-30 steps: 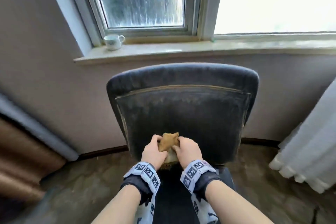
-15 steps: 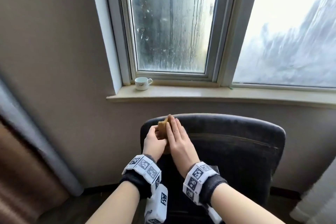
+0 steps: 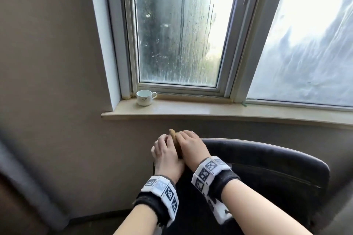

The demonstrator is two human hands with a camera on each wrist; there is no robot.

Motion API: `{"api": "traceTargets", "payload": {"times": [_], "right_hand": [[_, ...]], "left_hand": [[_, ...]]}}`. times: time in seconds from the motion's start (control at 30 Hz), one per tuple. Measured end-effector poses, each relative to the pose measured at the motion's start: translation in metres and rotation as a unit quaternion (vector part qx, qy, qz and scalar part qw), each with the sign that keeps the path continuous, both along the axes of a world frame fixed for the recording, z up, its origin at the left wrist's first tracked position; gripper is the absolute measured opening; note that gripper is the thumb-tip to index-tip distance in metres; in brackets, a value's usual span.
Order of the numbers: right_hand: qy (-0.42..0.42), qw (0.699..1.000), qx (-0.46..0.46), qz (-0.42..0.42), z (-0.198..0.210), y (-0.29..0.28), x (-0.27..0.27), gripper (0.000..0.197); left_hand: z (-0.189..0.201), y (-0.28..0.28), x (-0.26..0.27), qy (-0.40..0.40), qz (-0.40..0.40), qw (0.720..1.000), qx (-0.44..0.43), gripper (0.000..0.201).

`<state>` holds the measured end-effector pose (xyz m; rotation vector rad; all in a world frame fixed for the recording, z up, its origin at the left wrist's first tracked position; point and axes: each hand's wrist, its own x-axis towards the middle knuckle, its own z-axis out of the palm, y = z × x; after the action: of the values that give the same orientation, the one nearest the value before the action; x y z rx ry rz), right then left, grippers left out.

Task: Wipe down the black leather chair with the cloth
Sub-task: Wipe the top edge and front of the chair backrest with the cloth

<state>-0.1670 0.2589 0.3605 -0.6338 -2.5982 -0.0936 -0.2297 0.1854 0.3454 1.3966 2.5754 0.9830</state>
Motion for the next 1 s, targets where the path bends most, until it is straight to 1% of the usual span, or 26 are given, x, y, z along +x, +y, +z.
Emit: {"api": "traceTargets", "payload": {"times": [0.07, 0.1, 0.13, 0.17, 0.23, 0.27, 0.33, 0.4, 0.43, 0.47, 0.5, 0.53, 0.57, 0.6, 0.67, 0.77, 0.87, 0.97, 1.0], "right_hand": [[-0.050, 0.998, -0.036, 0.031, 0.006, 0.009, 0.003, 0.026], [-0.080, 0.994, -0.061, 0.032, 0.011, 0.010, 0.004, 0.027], [-0.098, 0.991, -0.084, 0.026, 0.014, 0.013, 0.009, 0.026], [-0.094, 0.989, -0.110, 0.017, 0.017, 0.014, 0.017, 0.024], [-0.062, 0.985, -0.159, -0.015, 0.023, 0.022, 0.034, 0.018], [-0.061, 0.981, -0.178, -0.042, 0.028, 0.028, 0.043, 0.016], [-0.055, 0.968, -0.215, -0.114, 0.044, 0.047, 0.060, 0.016], [-0.017, 0.955, -0.250, -0.161, 0.060, 0.066, 0.073, 0.012], [-0.007, 0.953, -0.262, -0.154, 0.065, 0.070, 0.075, 0.009], [-0.018, 0.953, -0.277, -0.119, 0.069, 0.069, 0.074, 0.006], [-0.054, 0.952, -0.292, -0.074, 0.068, 0.064, 0.070, 0.008], [-0.102, 0.949, -0.297, -0.039, 0.062, 0.056, 0.066, 0.016], [-0.130, 0.949, -0.285, -0.021, 0.054, 0.049, 0.063, 0.024], [-0.128, 0.955, -0.267, -0.016, 0.046, 0.046, 0.061, 0.029], [-0.068, 0.962, -0.262, -0.023, 0.037, 0.050, 0.062, 0.028], [0.006, 0.956, -0.293, -0.034, 0.034, 0.056, 0.067, 0.020], [0.061, 0.944, -0.320, -0.054, 0.035, 0.054, 0.064, 0.018], [0.130, 0.928, -0.320, -0.138, 0.038, 0.065, 0.068, 0.022], [0.142, 0.922, -0.328, -0.148, 0.041, 0.069, 0.074, 0.020]], "left_hand": [[-0.005, 0.006, -0.003, -0.004, -0.016, 0.998, -0.058, 0.098], [-0.007, 0.006, -0.008, -0.014, -0.037, 0.996, -0.080, 0.109], [-0.008, 0.008, -0.010, -0.013, -0.054, 0.993, -0.102, 0.114], [-0.008, 0.009, -0.010, 0.009, -0.061, 0.991, -0.120, 0.114], [-0.007, 0.013, -0.008, 0.083, -0.047, 0.985, -0.142, 0.107], [-0.007, 0.015, -0.005, 0.107, -0.041, 0.982, -0.149, 0.103], [-0.006, 0.020, -0.001, 0.137, -0.032, 0.978, -0.157, 0.097], [-0.001, 0.022, -0.001, 0.151, -0.018, 0.973, -0.177, 0.094], [0.001, 0.024, -0.001, 0.154, -0.019, 0.971, -0.184, 0.096], [0.002, 0.027, 0.002, 0.161, -0.027, 0.969, -0.184, 0.101], [0.003, 0.031, 0.006, 0.166, -0.042, 0.969, -0.177, 0.106], [0.004, 0.034, 0.012, 0.163, -0.057, 0.970, -0.171, 0.108], [0.003, 0.037, 0.018, 0.157, -0.062, 0.972, -0.164, 0.106], [0.000, 0.039, 0.023, 0.156, -0.053, 0.974, -0.153, 0.101], [-0.004, 0.042, 0.026, 0.172, -0.032, 0.974, -0.141, 0.091], [-0.006, 0.042, 0.026, 0.183, -0.028, 0.973, -0.137, 0.085], [-0.005, 0.041, 0.028, 0.187, -0.030, 0.972, -0.136, 0.082], [-0.005, 0.038, 0.025, 0.181, -0.024, 0.973, -0.141, 0.083], [-0.006, 0.036, 0.023, 0.178, -0.019, 0.973, -0.147, 0.084]]}}
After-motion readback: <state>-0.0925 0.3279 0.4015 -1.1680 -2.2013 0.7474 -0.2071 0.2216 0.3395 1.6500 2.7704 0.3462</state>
